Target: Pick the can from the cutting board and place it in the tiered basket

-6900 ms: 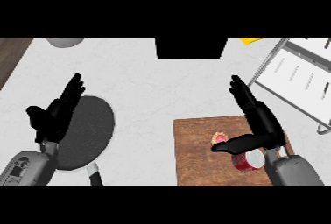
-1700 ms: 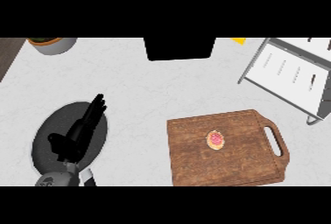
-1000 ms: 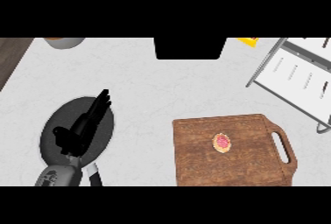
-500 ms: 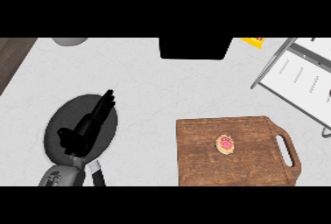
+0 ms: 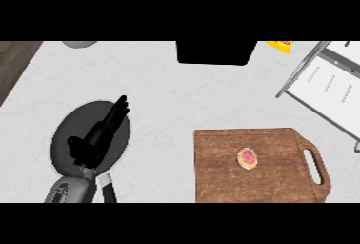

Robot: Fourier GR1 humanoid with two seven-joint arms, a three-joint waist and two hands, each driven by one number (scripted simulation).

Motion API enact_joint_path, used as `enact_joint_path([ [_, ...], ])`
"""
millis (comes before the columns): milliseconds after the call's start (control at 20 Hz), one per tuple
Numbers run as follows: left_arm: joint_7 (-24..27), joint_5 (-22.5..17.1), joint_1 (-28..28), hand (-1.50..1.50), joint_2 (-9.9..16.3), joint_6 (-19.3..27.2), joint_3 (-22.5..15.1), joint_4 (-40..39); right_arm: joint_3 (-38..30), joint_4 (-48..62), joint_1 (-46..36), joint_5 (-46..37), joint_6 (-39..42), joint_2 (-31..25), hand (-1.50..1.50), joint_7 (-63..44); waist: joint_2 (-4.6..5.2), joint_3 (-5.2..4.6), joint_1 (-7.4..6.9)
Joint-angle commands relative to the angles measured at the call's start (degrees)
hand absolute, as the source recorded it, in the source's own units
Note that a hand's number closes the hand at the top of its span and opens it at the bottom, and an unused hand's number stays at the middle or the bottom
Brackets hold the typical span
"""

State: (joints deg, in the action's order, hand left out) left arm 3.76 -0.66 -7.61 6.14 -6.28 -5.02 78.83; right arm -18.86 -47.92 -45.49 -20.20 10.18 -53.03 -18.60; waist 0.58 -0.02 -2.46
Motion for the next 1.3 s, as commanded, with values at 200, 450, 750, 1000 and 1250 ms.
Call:
enact_joint_path([
  [200, 1.54, 1.1, 0.91, 0.0, -1.5, 0.31, -0.84, -1.53, 4.01, 17.07, -14.1, -5.75, -3.3, 4.01, 1.5, 3.98, 0.18, 0.05, -0.21],
  [450, -1.66, -1.02, -1.0, 0.0, 0.52, -1.62, 1.5, -0.68, 2.38, 22.31, -13.47, -5.01, -8.57, 10.1, 1.5, 9.78, 0.03, 0.09, 0.55],
  [750, -0.15, -0.25, -2.6, 0.0, 0.81, -1.84, 1.75, -1.79, -0.76, 30.26, -20.36, -3.32, -8.13, 10.39, 1.5, 8.37, 0.49, 0.1, -0.31],
  [1000, 0.58, -0.69, -0.7, 0.0, 0.07, -1.73, 1.66, -1.25, -7.08, 34.78, -21.55, 3.26, -4.39, 10.26, -1.5, -2.32, 0.42, 0.1, -0.01],
  [1250, -0.04, 0.03, -1.53, 0.0, -0.37, -0.37, 2.33, -2.35, -10.51, 33.52, -20.67, 6.9, -7.33, 10.93, -1.5, -0.91, -0.04, 0.07, 1.08],
])
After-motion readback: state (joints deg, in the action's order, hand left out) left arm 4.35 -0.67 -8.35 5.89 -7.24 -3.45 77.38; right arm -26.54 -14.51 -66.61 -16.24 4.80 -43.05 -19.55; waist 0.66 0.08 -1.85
